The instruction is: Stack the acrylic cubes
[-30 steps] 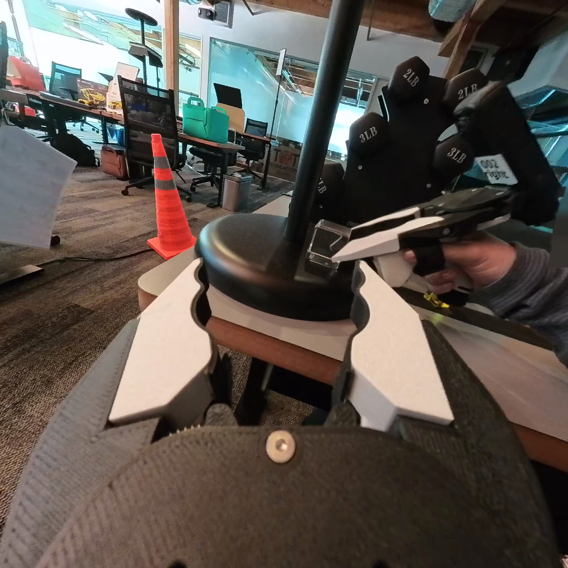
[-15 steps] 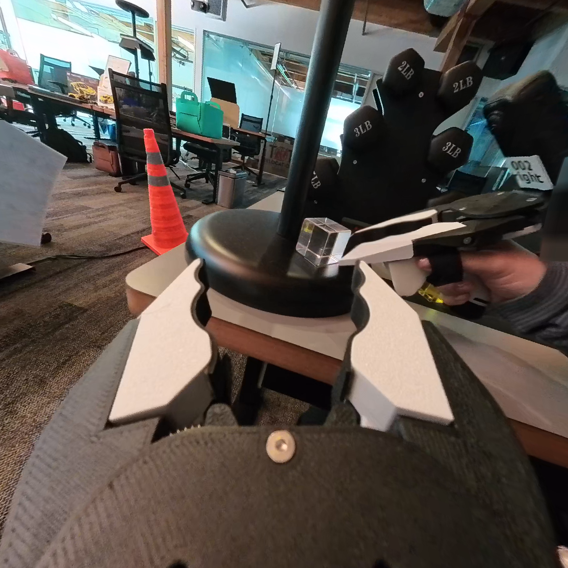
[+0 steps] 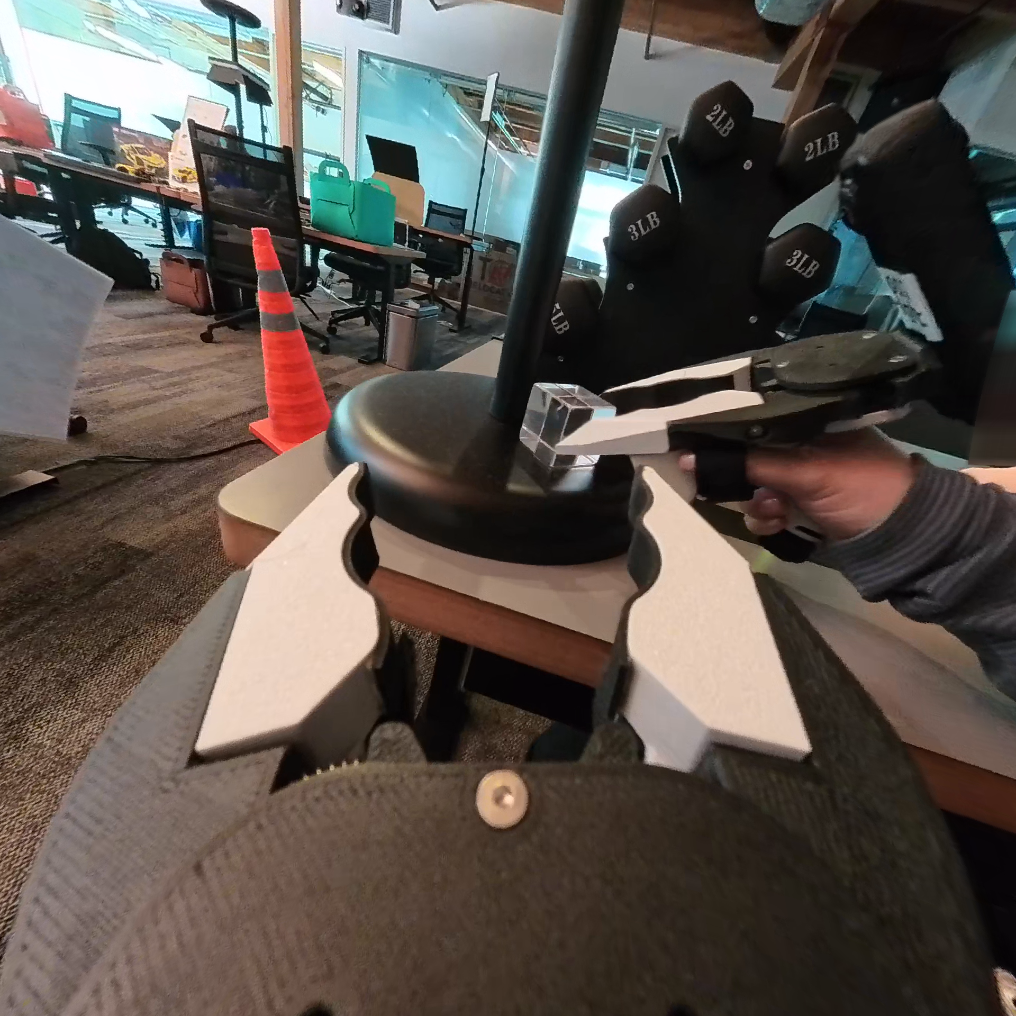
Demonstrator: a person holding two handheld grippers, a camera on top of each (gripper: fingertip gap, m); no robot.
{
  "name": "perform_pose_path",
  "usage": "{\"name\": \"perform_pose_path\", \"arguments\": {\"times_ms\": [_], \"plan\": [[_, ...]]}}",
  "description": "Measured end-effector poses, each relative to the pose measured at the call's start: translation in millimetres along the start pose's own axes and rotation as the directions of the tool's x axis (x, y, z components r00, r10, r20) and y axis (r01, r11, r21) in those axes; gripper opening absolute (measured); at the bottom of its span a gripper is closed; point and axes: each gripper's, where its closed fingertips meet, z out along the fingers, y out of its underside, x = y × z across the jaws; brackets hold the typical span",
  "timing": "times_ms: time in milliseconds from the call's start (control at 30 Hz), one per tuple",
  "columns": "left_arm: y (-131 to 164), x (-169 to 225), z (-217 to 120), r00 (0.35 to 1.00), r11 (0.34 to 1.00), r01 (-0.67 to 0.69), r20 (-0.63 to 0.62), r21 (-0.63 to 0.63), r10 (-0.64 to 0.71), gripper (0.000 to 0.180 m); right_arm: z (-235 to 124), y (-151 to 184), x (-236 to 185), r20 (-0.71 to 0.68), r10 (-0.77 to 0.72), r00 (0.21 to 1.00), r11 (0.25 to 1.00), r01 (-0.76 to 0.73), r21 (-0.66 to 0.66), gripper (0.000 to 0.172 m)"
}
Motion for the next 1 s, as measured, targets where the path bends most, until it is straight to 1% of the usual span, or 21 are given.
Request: {"name": "perform_pose_path", "arguments": {"times_ms": [100, 200, 233, 300, 367, 400, 467, 533, 600, 667, 833, 867, 900, 967, 1000], "plan": [[-2, -2, -2, 1.0, 1.0, -0.003, 0.006, 0.005, 0.003, 0.093, -19, -10, 0, 0.05, 0.008, 0.999, 0.999, -0.011, 0.051, 0.059], [-5, -7, -5, 1.0, 1.0, 0.001, 0.015, 0.021, -0.002, 0.093, -59, -20, 19, 0.041, -0.066, 0.997, 0.99, 0.06, 0.127, 0.061], [-6, -10, -7, 1.0, 1.0, 0.005, 0.019, 0.026, -0.005, 0.093, -72, -16, 25, 0.055, -0.098, 0.994, 0.987, 0.09, 0.131, 0.06], [-7, -15, -8, 1.0, 0.999, 0.016, 0.025, 0.033, -0.017, 0.092, -93, 5, 31, 0.151, -0.151, 0.977, 0.985, 0.135, 0.107, 0.058], [-7, -17, -8, 0.999, 0.999, 0.031, 0.017, 0.04, -0.032, 0.093, -107, 34, 34, 0.257, -0.202, 0.945, 0.979, 0.199, 0.038, 0.061], [-7, -17, -8, 0.999, 0.998, 0.039, 0.005, 0.044, -0.039, 0.094, -112, 47, 37, 0.279, -0.224, 0.934, 0.972, 0.233, 0.0, 0.062], [-6, -16, -7, 0.999, 0.998, 0.044, -0.005, 0.046, -0.044, 0.094, -117, 68, 45, 0.31, -0.236, 0.921, 0.962, 0.267, -0.062, 0.062], [-5, -15, -7, 0.999, 0.998, 0.035, -0.003, 0.042, -0.035, 0.094, -118, 82, 50, 0.346, -0.177, 0.921, 0.966, 0.23, -0.116, 0.062], [-4, -16, -7, 0.999, 0.999, 0.032, -0.001, 0.038, -0.032, 0.094, -119, 90, 55, 0.374, -0.12, 0.919, 0.971, 0.187, -0.148, 0.059], [-3, -17, -7, 0.999, 0.999, 0.041, -0.004, 0.034, -0.04, 0.094, -118, 99, 62, 0.377, -0.089, 0.922, 0.969, 0.168, -0.184, 0.049], [-3, -21, -7, 0.999, 0.998, 0.051, -0.001, 0.034, -0.051, 0.094, -115, 122, 69, 0.381, -0.082, 0.921, 0.942, 0.196, -0.271, 0.044], [-3, -22, -7, 0.999, 0.998, 0.052, 0.0, 0.035, -0.052, 0.094, -115, 124, 71, 0.387, -0.084, 0.918, 0.936, 0.206, -0.286, 0.038], [-3, -22, -7, 0.999, 0.998, 0.054, 0.001, 0.036, -0.054, 0.094, -115, 125, 71, 0.394, -0.088, 0.915, 0.931, 0.217, -0.295, 0.025], [-3, -23, -6, 0.998, 0.998, 0.059, 0.001, 0.037, -0.059, 0.093, -113, 118, 71, 0.404, -0.097, 0.91, 0.926, 0.231, -0.298, 0.025], [-2, -23, -5, 0.998, 0.997, 0.062, -0.001, 0.038, -0.062, 0.093, -110, 108, 69, 0.41, -0.111, 0.906, 0.93, 0.24, -0.279, 0.025]]}}
